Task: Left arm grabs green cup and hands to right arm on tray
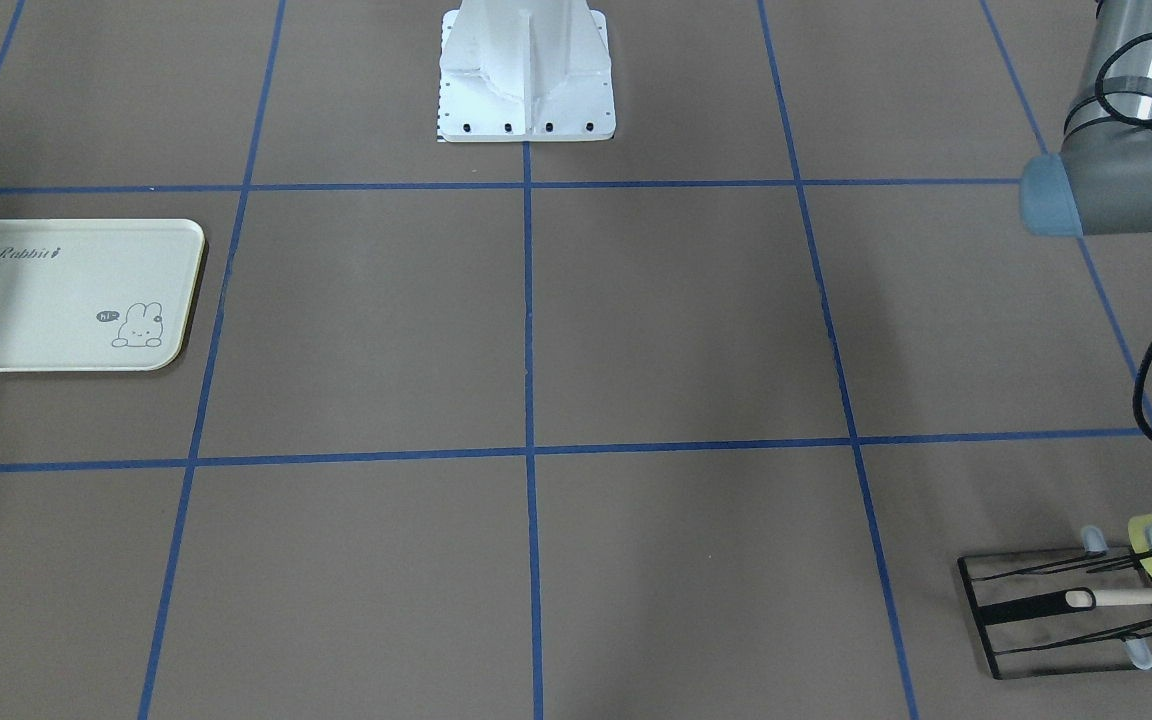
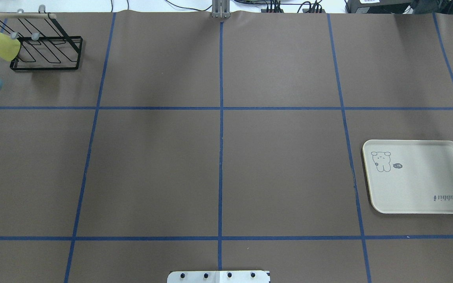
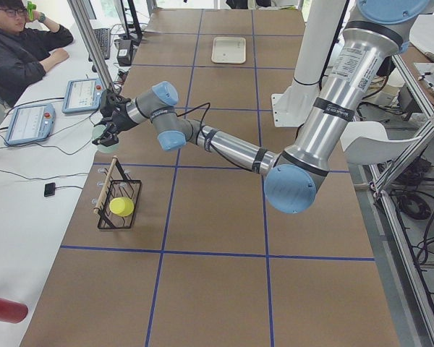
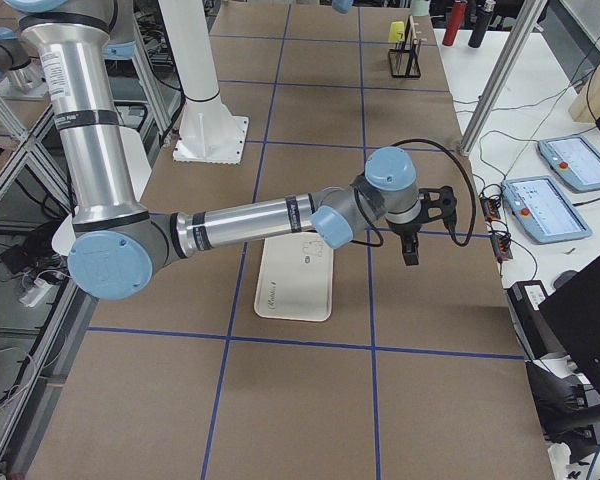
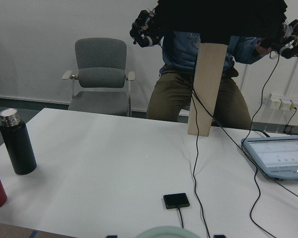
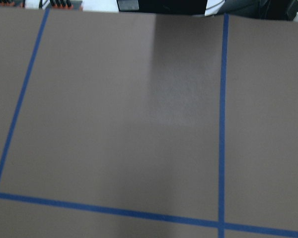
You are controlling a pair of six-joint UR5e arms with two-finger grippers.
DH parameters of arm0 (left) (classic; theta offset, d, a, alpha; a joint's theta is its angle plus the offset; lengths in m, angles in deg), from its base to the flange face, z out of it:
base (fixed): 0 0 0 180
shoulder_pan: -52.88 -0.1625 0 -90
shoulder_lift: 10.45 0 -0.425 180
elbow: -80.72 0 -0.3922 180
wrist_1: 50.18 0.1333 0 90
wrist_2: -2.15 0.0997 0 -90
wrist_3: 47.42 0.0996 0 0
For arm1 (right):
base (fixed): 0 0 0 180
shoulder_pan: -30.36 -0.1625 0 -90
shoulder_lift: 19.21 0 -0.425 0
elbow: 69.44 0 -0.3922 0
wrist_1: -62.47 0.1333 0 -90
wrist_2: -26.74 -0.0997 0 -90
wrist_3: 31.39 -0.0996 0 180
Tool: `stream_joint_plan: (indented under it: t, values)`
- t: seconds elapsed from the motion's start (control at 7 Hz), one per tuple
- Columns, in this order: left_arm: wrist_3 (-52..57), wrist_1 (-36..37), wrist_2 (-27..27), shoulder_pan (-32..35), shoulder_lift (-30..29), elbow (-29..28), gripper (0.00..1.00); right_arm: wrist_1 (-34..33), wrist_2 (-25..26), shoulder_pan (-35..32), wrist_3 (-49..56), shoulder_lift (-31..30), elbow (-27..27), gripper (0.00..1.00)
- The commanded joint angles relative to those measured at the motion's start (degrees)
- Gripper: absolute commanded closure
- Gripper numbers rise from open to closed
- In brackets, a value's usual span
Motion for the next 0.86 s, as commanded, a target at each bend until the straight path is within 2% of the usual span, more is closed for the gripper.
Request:
stream_joint_plan:
  t: [0.0,0.43,0.71]
  values:
    - [-17.77,-0.56,-0.17,-2.58,-0.25,1.99,0.61,7.42,-0.32,4.77,-19.82,4.07,0.65,0.01]
    - [-39.41,-0.12,-0.18,-16.01,-2.17,10.06,0.61,18.69,-2.87,12.77,-44.72,10.13,1.44,0.01]
    - [-52.78,0.32,-0.26,-20.78,-4.29,14.46,0.61,25.8,-2.78,16.64,-54.16,12.16,2.4,0.01]
